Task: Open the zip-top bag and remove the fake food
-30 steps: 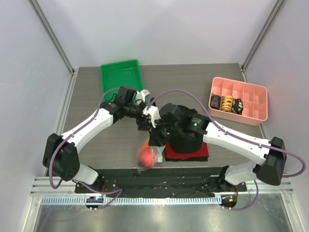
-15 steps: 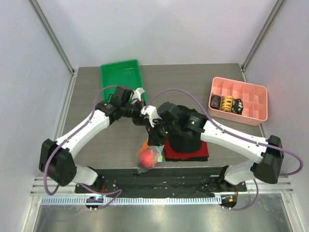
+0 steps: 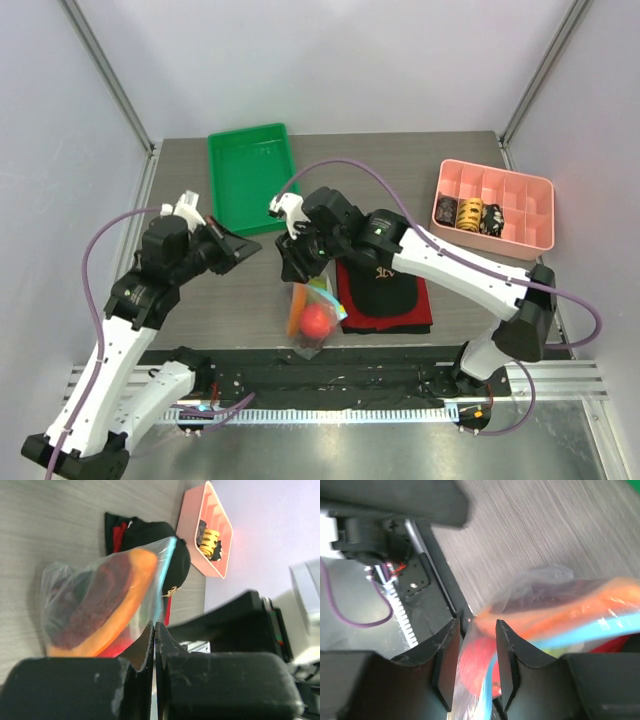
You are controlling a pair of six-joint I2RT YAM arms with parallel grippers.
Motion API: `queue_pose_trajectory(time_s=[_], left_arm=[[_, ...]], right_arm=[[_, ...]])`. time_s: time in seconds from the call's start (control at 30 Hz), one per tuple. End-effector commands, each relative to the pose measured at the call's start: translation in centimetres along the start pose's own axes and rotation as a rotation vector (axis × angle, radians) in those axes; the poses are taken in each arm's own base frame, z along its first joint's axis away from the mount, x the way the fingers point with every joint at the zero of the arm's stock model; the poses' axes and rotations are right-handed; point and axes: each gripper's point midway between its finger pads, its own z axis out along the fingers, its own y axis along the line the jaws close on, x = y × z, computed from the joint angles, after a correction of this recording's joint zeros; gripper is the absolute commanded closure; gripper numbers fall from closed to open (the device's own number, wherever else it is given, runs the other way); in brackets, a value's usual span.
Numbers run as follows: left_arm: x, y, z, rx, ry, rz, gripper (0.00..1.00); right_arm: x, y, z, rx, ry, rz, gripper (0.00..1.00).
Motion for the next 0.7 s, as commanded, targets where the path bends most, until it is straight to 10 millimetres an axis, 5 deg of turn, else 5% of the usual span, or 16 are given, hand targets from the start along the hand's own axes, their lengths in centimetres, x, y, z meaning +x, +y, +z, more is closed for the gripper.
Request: queue_pose_trajectory(time_s=[0.0,0.07,0.33,0.37,0.47,0.57,0.6,0.67], left_arm=[[1.0,1.8,1.5,-0.039,0.021,-0.111,1.00],[0.9,1.1,1.4,-0.032,0.043,-0.082,0.92],[1.7,-0.9,2.0,0.023,0.164,0.011,0.42],[2.4,-1.8,2.1,0.034,0.192,0.039,0.31],[4.5,-3.5,3.9,0.004,0.245,0.129,0.25],[6.1,-4.0,6.9,-0.069,0.272,0.191,0.24],[7.1,-5.6,7.3,-0.057,0.289,0.224,0.24],[8.9,-4.9,9.9,-0.131,0.329,0.271,0.23]], right_arm=[[0.4,-2.2,0.8,0.118,0.014,0.083,0.59],[0.9,-3.6,0.0,0.196,-0.001,0.136,0.48],[0.4,-8.4,-10.5,0.372,-0.332,0.588,0.23],[1.4,-9.6,-11.6,0.412,-0.338,0.645,0.21],[4.9,-10.5,-14.1,0.503,-0.335,0.757,0.16],[8.2,-10.4,-14.6,0.526,-0.319,0.786,0.13],[10.4,-10.8,-14.0,0.546,-0.285,0.813,0.12],[11.2,-10.3,-14.3,0.508,-0.321,0.826,0.09]])
